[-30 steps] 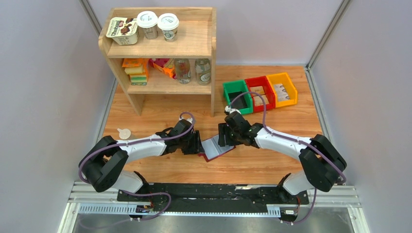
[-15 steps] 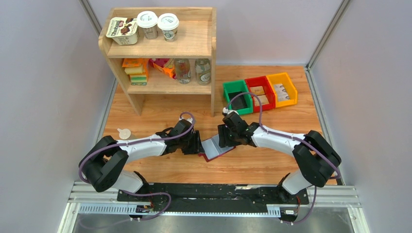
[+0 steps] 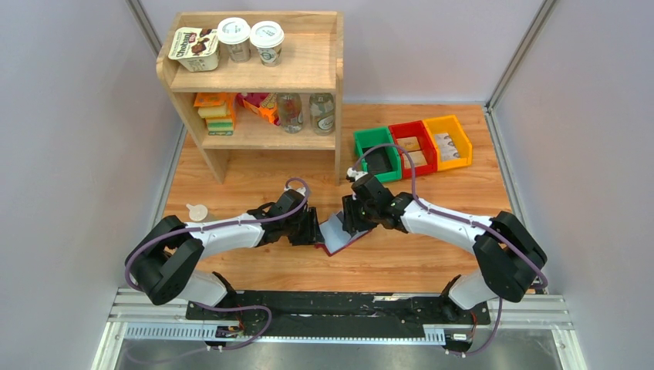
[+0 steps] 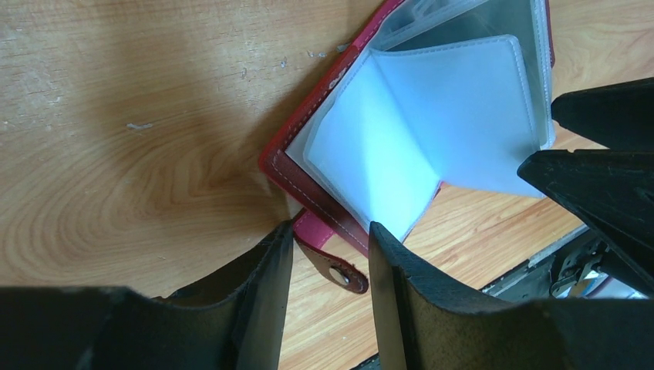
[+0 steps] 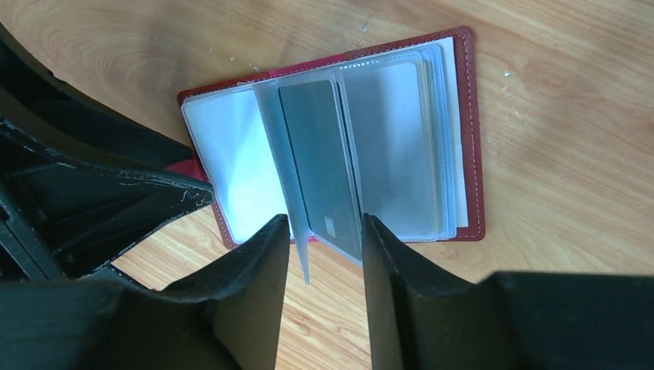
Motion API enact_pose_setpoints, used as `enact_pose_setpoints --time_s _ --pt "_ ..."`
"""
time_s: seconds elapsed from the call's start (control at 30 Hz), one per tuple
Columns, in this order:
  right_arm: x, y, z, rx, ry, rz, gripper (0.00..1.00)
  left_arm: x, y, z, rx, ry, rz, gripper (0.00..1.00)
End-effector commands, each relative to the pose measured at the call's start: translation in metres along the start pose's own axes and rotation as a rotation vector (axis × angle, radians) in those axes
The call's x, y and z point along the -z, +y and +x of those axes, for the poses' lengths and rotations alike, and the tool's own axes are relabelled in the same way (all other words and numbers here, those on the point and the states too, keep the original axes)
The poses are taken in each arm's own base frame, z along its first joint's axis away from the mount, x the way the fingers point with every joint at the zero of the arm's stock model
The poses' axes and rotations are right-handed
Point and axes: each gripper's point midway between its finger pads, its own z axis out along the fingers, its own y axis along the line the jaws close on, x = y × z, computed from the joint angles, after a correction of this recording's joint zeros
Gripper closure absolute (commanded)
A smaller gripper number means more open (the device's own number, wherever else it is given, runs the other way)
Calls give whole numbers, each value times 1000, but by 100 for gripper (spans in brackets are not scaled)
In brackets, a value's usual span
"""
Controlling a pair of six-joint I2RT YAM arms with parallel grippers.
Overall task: Take the credit cards out of the card holder
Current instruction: Remove the credit card from the card holder.
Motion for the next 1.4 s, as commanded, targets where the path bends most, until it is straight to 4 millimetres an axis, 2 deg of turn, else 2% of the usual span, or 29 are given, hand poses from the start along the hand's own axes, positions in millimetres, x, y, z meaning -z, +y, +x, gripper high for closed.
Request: enact_pose_setpoints --time_s 0.0,0.2,0.57,0.77,0.93,1.07,1.2,1.37 --pt "6 31 -11 34 -21 -113 62 1 -6 -2 -5 -9 24 51" --pt "6 35 -10 24 -22 -129 66 1 -5 -2 3 -12 23 51" --pt "18 50 -19 19 -47 -197 66 3 -4 -3 5 -25 21 51" --pt "20 52 -22 -2 -52 -209 81 5 -4 -3 10 -30 25 51" --pt "13 43 -19 -24 -43 -175 95 6 -2 -1 14 -34 26 51" --pt "12 40 -18 -38 -34 -179 100 9 0 0 22 -42 22 51" --pt "8 26 -19 -71 -38 -149 100 17 2 -2 20 -66 17 51" --pt "-4 1 -17 -110 -15 -97 100 36 0 -10 2 -121 20 43"
